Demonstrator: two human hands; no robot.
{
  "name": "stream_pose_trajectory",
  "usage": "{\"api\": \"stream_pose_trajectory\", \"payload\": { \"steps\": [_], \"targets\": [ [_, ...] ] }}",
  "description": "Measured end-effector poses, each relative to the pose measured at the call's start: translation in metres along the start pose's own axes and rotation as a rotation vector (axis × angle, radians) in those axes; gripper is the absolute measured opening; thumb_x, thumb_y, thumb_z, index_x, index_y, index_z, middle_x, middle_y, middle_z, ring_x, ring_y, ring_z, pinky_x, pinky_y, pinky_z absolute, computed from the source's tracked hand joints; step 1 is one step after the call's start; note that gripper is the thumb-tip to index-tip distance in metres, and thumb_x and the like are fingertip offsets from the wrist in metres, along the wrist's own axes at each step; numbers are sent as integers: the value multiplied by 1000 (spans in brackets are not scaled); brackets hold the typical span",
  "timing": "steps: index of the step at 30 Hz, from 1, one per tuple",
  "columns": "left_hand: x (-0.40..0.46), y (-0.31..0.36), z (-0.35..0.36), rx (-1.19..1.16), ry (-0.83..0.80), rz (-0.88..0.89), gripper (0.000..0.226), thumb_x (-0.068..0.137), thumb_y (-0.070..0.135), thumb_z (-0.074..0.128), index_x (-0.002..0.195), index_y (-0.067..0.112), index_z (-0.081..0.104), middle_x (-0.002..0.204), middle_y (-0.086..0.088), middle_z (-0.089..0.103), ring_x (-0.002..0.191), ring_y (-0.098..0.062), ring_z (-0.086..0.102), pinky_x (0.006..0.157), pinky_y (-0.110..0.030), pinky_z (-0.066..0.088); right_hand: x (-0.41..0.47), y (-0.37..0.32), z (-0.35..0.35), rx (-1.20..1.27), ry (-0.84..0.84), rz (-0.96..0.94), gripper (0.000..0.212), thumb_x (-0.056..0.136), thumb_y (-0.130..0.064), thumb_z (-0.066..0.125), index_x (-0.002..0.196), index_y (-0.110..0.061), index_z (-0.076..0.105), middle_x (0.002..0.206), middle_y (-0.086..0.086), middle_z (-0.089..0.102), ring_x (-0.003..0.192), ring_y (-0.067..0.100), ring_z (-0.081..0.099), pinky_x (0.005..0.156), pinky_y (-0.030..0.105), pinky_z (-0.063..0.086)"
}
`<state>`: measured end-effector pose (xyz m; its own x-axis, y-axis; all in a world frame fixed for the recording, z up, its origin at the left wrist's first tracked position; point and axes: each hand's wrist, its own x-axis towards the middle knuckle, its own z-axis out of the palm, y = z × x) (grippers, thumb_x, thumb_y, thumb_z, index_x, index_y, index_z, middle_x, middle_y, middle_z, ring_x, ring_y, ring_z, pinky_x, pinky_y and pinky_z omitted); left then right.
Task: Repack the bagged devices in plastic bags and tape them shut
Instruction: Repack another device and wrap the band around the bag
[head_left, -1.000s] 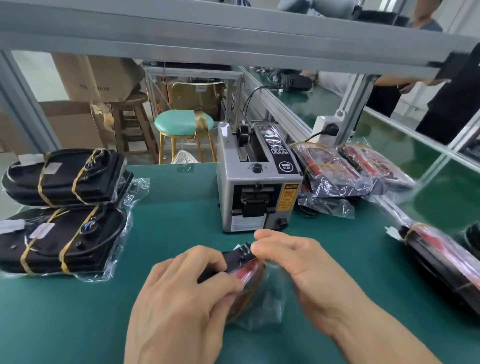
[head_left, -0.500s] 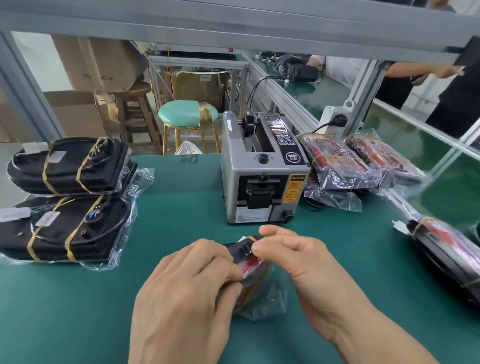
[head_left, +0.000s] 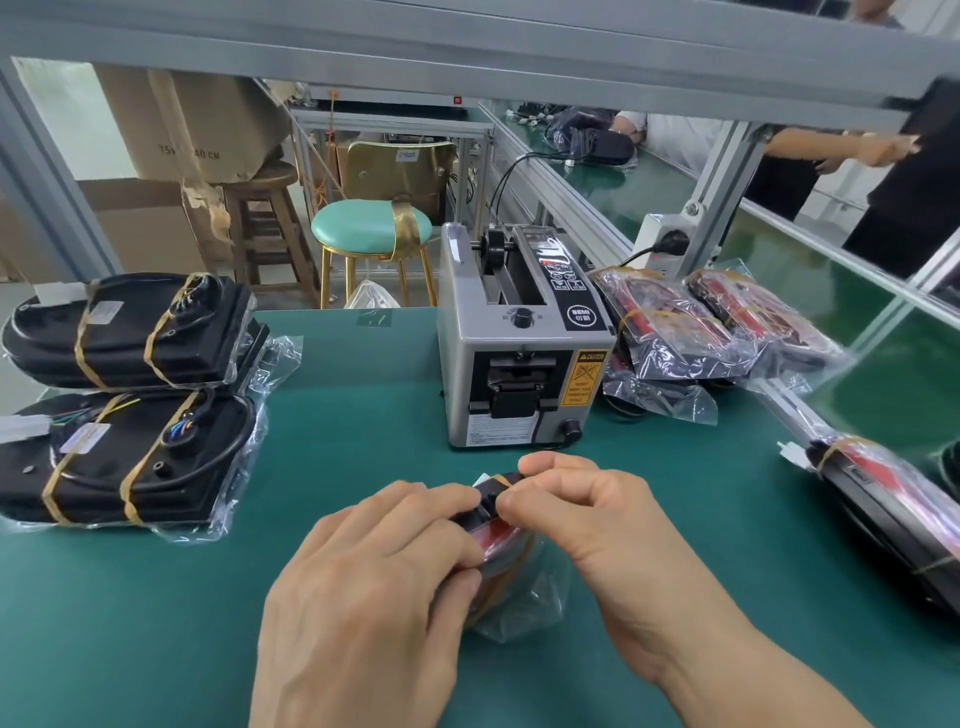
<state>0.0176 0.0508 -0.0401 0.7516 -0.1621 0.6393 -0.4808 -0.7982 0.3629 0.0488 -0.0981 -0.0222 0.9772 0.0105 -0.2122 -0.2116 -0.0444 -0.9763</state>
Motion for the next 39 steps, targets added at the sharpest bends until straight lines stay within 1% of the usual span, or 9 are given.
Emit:
{"api": "stream_pose_trajectory", "payload": {
  "steps": [3, 10, 17, 21, 24, 27, 30, 35, 39],
  "targets": [
    [-2, -1, 0, -7, 1, 15, 19, 72, 33, 51, 65, 28, 69, 98, 21, 69, 96, -4, 55, 78, -19, 39, 0, 1, 1, -17, 14, -12, 11, 65, -10, 73, 55, -13, 75, 107, -2, 62, 89, -16, 54, 70, 10, 36],
    [-2, -1, 2, -5, 11, 19, 20, 72, 33, 51, 63, 28, 69, 92, 22, 70, 97, -4, 55, 79, -19, 39, 4, 6, 0, -115, 50, -66, 13, 68, -6, 74, 57, -11, 74, 101, -8, 61, 83, -18, 54, 60, -2, 34],
    [-2, -2, 2, 7, 10, 5, 20, 73, 32, 51, 64, 28, 69, 93, 22, 70, 97, -5, 56, 78, -20, 40, 3, 6, -1, -113, 46, -82, 13, 68, -8, 75, 56, -13, 74, 94, -10, 60, 78, -15, 55, 59, -2, 34],
    [-1, 0, 0, 48, 6, -15, 18, 71, 32, 51, 63, 28, 67, 89, 15, 68, 82, -8, 50, 67, -15, 35, 2, 6, 0, -19, 36, -48, 20, 68, -10, 74, 50, -15, 71, 97, -5, 59, 74, -14, 55, 58, -1, 35],
    [-1, 0, 0, 71, 18, -33, 17, 70, 33, 51, 63, 29, 66, 88, 17, 62, 76, -12, 45, 63, -15, 32, 0, 5, 0, -10, 26, -49, 18, 69, -11, 75, 51, -15, 72, 99, -3, 59, 75, -13, 55, 59, 0, 36],
    [-1, -1, 1, 53, 34, -13, 17, 71, 31, 52, 63, 28, 67, 94, 18, 59, 78, -8, 49, 65, -15, 34, 0, 4, 0, -26, 17, -56, 14, 68, -13, 76, 55, -13, 74, 98, -5, 58, 76, -12, 55, 59, 0, 36],
    [-1, -1, 0, 35, 34, 17, 18, 72, 30, 52, 63, 27, 69, 93, 18, 68, 85, -4, 53, 70, -17, 39, 0, 4, -1, -42, 16, -59, 13, 68, -14, 76, 55, -14, 74, 97, -5, 58, 75, -12, 55, 60, 0, 36],
    [-1, -1, 0, 31, 28, 37, 20, 73, 30, 52, 64, 27, 70, 94, 19, 70, 94, -5, 57, 74, -20, 41, 1, 3, 0, -121, 35, -94, 12, 69, -10, 76, 58, -12, 75, 91, -7, 60, 75, -13, 54, 60, -1, 35],
    [-2, -1, 0, 44, 28, 51, 21, 73, 31, 53, 64, 28, 71, 92, 21, 71, 90, -11, 67, 75, -22, 43, 1, 2, 0, -170, 48, -113, 12, 69, -11, 76, 57, -13, 75, 89, -9, 59, 76, -13, 54, 60, -2, 33]
  ]
}}
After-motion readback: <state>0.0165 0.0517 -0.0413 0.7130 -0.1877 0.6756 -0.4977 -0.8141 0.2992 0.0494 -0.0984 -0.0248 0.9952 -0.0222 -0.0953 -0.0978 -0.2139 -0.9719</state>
